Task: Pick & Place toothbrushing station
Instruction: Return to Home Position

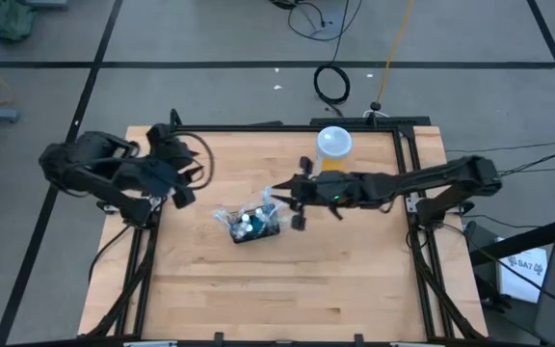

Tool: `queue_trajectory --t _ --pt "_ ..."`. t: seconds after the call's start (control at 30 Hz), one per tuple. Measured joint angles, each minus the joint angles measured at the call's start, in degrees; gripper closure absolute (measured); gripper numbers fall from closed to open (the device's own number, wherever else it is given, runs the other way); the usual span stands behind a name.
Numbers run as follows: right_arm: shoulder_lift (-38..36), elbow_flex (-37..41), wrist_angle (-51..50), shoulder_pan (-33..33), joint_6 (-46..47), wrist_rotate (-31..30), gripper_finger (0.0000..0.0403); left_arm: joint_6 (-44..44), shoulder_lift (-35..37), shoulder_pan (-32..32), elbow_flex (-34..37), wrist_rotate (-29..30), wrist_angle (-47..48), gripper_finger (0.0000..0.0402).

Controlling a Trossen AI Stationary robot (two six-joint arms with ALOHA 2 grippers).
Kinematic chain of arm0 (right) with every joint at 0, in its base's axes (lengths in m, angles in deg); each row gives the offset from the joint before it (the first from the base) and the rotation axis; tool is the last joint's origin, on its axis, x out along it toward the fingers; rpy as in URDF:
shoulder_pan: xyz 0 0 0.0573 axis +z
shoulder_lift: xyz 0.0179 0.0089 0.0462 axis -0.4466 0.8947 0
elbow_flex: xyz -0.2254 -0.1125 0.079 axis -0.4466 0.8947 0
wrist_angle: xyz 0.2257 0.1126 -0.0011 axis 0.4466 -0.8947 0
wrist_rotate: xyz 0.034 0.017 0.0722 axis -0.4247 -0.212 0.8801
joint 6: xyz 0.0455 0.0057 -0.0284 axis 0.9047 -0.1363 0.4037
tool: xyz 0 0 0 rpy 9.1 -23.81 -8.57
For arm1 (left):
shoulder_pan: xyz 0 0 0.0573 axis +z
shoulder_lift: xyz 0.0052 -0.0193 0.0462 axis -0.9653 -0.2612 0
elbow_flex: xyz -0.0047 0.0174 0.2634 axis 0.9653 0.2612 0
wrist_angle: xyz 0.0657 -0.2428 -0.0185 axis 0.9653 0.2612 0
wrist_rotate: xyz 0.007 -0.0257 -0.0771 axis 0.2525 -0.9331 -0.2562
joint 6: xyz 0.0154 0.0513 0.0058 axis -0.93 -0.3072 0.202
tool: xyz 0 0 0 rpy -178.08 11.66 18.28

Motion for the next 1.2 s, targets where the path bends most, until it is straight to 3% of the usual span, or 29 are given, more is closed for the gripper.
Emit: queue_trajectory --t 0.17,0.33,0.5,0.67,0.77,0.97,1.03,1.2 --pt "-8.39 0.00 -12.34 0.00 0.53 0.01 0.0312 0.66 4.25 -3.96 1.01 0.65 -0.06 0.0245" --pt "-17.46 3.14 -21.39 -0.02 1.92 3.58 0.0312 5.13 12.00 -10.25 7.25 6.11 -1.63 0.0245" --pt "-28.33 16.06 -14.22 0.09 3.55 11.06 0.0312 3.48 20.45 -16.51 20.49 7.72 -11.68 0.0245" --pt "-40.39 30.73 -1.83 0.02 5.19 11.98 0.0312 -10.02 27.28 -21.04 35.46 7.10 -28.59 0.0245" --pt "-46.96 38.25 5.67 0.00 5.08 11.99 0.0312 -21.84 30.31 -21.73 44.72 1.43 -43.62 0.0245" --pt "-57.87 48.45 10.35 0.00 4.41 12.16 0.0312 -42.46 32.17 -20.05 60.28 -29.02 -70.72 0.0245" --pt "-60.84 50.60 10.36 0.00 4.31 12.16 0.0312 -43.60 32.28 -18.46 62.58 -30.73 -75.28 0.0245" --pt "-66.89 55.06 10.47 0.00 2.95 12.18 0.0312 -42.00 32.28 -11.23 66.48 -27.36 -78.16 0.0245"
